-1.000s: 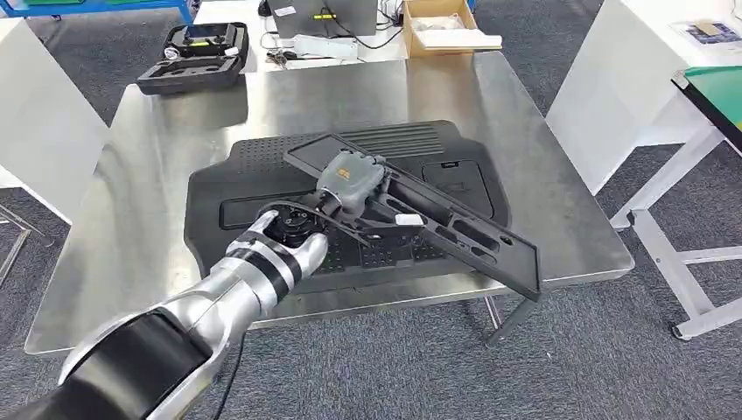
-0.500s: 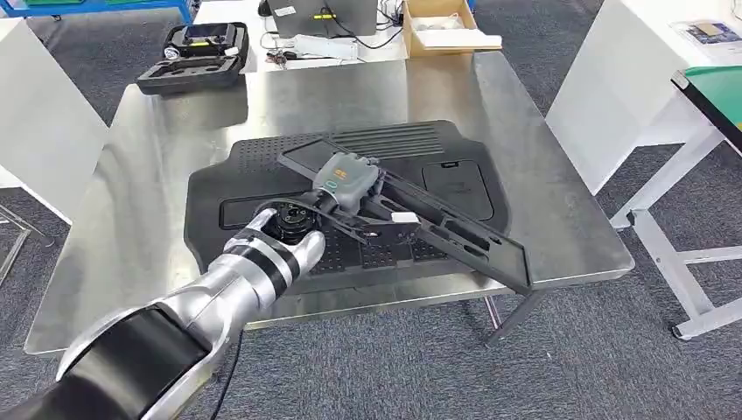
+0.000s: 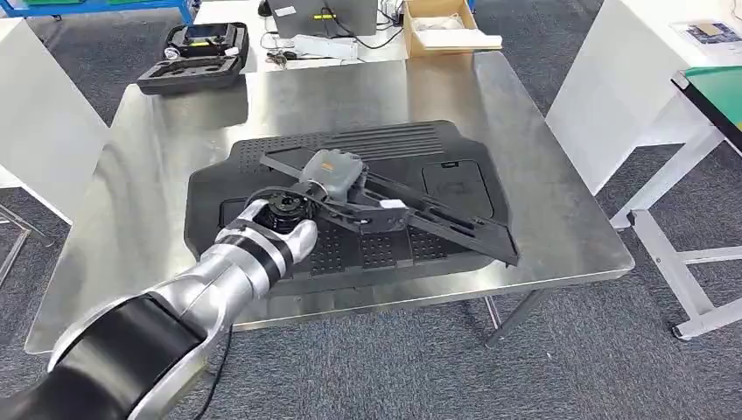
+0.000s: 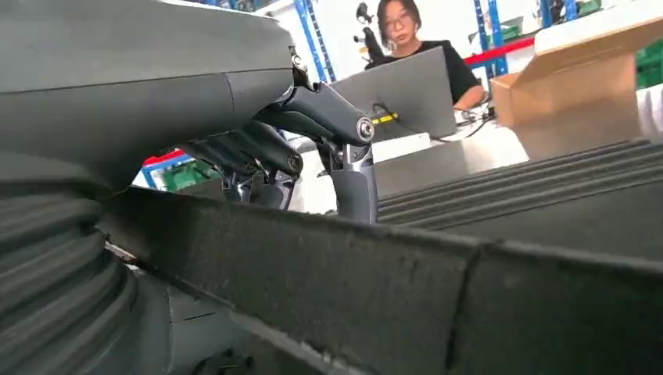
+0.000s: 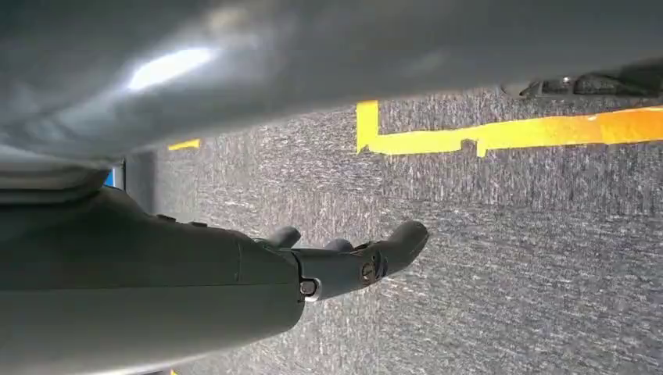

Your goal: Take the parts from the cabinet and place them on the table.

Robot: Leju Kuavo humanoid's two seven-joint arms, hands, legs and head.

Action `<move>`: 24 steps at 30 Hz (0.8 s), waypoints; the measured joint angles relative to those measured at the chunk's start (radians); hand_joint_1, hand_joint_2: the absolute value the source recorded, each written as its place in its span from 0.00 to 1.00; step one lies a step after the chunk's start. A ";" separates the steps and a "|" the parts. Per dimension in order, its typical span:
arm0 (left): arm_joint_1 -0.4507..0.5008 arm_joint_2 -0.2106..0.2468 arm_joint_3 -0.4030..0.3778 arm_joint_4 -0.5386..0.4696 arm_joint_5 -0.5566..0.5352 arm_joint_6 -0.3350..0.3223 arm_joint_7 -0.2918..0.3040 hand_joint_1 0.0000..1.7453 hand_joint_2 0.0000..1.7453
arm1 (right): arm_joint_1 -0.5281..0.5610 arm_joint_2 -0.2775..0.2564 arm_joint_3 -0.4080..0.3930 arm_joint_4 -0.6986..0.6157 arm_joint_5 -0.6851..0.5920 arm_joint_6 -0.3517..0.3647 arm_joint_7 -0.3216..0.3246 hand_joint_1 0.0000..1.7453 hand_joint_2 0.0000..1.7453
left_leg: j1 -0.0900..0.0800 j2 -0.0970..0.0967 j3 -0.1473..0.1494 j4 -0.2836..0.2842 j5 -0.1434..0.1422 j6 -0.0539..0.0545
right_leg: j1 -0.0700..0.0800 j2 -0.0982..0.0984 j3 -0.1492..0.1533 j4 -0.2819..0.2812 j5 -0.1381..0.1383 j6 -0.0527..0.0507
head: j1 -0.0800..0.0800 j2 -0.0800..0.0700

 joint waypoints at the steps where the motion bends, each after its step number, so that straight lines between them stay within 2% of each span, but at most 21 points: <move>1: 0.000 0.001 0.000 0.002 0.000 0.000 0.000 1.00 1.00 | 0.000 0.000 0.000 0.000 0.000 0.000 0.000 0.00 0.00 | 0.000 0.000 0.000 0.000 0.000 0.000 | 0.000 0.000 0.000 0.000 0.000 0.000 | 0.000 0.000; 24: -0.001 0.008 0.032 0.011 -0.033 0.020 0.008 1.00 1.00 | 0.000 0.000 0.000 0.000 0.009 0.002 0.000 0.00 0.00 | 0.000 0.000 0.000 0.000 0.000 0.000 | 0.000 0.000 0.000 0.000 0.000 0.000 | 0.000 0.000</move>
